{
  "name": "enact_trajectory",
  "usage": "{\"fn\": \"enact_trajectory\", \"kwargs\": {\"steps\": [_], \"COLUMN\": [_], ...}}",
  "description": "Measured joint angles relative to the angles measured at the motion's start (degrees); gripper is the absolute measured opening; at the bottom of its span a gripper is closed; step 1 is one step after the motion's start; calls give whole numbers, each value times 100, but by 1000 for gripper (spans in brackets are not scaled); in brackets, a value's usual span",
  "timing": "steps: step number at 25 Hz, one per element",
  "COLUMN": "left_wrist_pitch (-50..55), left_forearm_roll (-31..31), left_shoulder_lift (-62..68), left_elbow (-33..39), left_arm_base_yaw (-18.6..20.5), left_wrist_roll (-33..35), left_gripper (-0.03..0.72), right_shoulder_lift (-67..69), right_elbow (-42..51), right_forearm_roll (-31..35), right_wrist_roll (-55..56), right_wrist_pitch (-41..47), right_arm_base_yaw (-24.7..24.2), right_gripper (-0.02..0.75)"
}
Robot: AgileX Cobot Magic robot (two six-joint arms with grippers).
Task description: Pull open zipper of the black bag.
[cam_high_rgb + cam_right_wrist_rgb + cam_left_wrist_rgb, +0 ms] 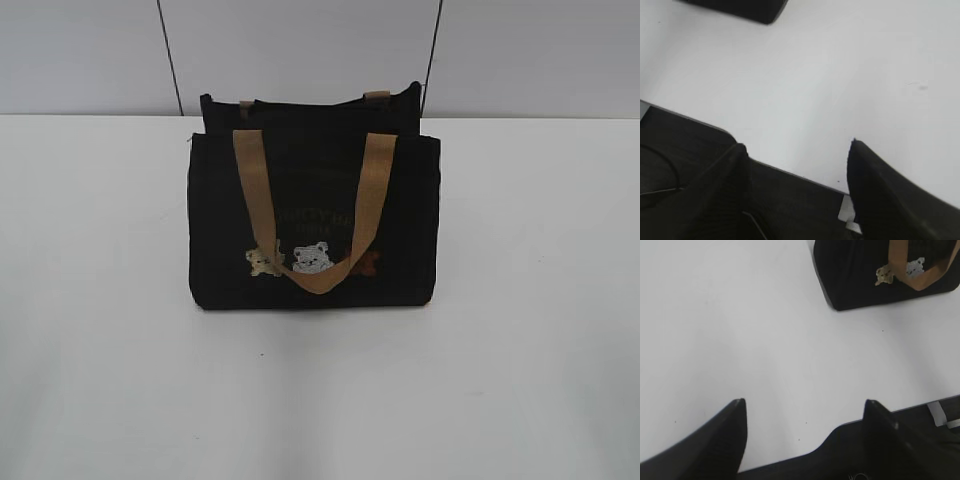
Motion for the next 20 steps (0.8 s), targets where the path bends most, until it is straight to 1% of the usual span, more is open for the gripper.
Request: {"fn": "enact_trajectory", "kwargs": {"steps": [4,8,12,20], "left_wrist_pitch": [0,-7,-7,-11], "left_forearm_roll": [5,5,5,5], "left_shoulder_lift": [-194,-200,-200,-205], "left_elbow": [77,84,84,84], "left_arm_base_yaw": [0,0,0,0], "left_wrist_roll": [-18,-18,-18,-18], "left_gripper": [538,538,536,527], "right_shoulder_lift": [-819,-1318,-1371,-1371], "right_elbow": [14,149,325,351], "right_forearm_roll": [-432,-664,-734,-750], "right_wrist_roll": [192,222,235,239], "right_wrist_pitch": [146,107,-185,-267], "right_arm_base_yaw": [0,0,0,0], "right_gripper": [470,470,470,470]}}
